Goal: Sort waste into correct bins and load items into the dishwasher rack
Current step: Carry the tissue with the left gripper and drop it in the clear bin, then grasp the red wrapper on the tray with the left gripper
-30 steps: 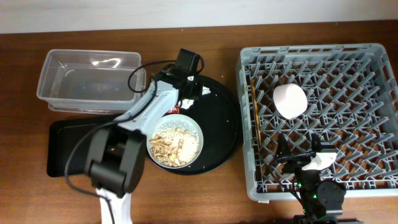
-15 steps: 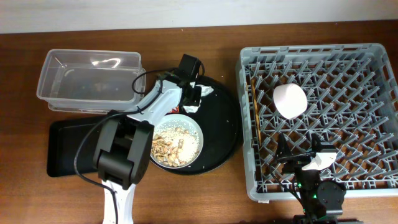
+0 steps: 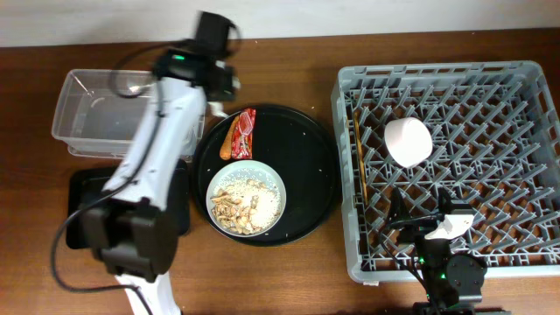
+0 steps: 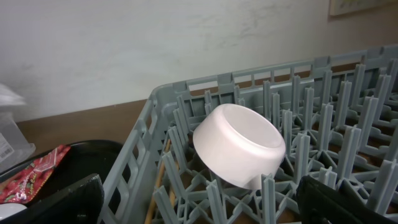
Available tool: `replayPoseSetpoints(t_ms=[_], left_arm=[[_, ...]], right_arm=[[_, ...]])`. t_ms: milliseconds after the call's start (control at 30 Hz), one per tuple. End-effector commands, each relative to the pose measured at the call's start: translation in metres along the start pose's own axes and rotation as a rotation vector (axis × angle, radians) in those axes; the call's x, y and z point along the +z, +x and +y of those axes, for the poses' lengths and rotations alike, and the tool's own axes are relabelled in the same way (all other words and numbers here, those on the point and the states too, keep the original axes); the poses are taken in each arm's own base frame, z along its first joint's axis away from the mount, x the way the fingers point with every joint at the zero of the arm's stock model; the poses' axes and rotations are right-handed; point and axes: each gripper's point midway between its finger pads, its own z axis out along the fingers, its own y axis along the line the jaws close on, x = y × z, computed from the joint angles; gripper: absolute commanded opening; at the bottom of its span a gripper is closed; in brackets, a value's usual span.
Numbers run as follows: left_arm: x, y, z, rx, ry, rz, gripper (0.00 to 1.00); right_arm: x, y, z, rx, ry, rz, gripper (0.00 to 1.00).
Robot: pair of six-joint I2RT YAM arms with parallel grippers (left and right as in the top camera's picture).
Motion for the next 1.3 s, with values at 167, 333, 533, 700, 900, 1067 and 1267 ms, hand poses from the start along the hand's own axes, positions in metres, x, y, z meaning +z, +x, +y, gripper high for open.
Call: replayPoseSetpoints(t_ms=[167,333,533,700,900,1067,1267], left_arm=[[0.025,-0.01,0.088,-0.263,-0.018,0.023,0.54],[0.02,-0.001,0.047,-0.239,0.177,0.085,0.79],[0.013,0.019,-0.02,0.0,0.254,0.126,0.78],[0.047,0.053,-0.062,0.152,0.128,0.199,0.72],[0.106,0.095,-0.09,0.223,0.07,0.305,0.67],[0.133,0.127,-0.108,0.233,0.129,0.407,0.56],[0.142,0.134,-0.108,0.236,0.125,0.421,0.34]], right_arm=[[0.0,0.002,0.0,-0.006,-0.005,0.0,0.98],[0.0,0.002,0.0,-0.006,-0.005,0.0,0.98],[0.0,0.002,0.0,-0.006,-0.005,0.0,0.98],[0.0,0.002,0.0,-0.006,-0.005,0.0,0.98],[0.0,0.002,0.0,-0.006,-0.005,0.0,0.98],[0.0,0.002,0.0,-0.006,-0.005,0.0,0.98],[0.0,0.002,0.0,-0.006,-0.005,0.0,0.98]])
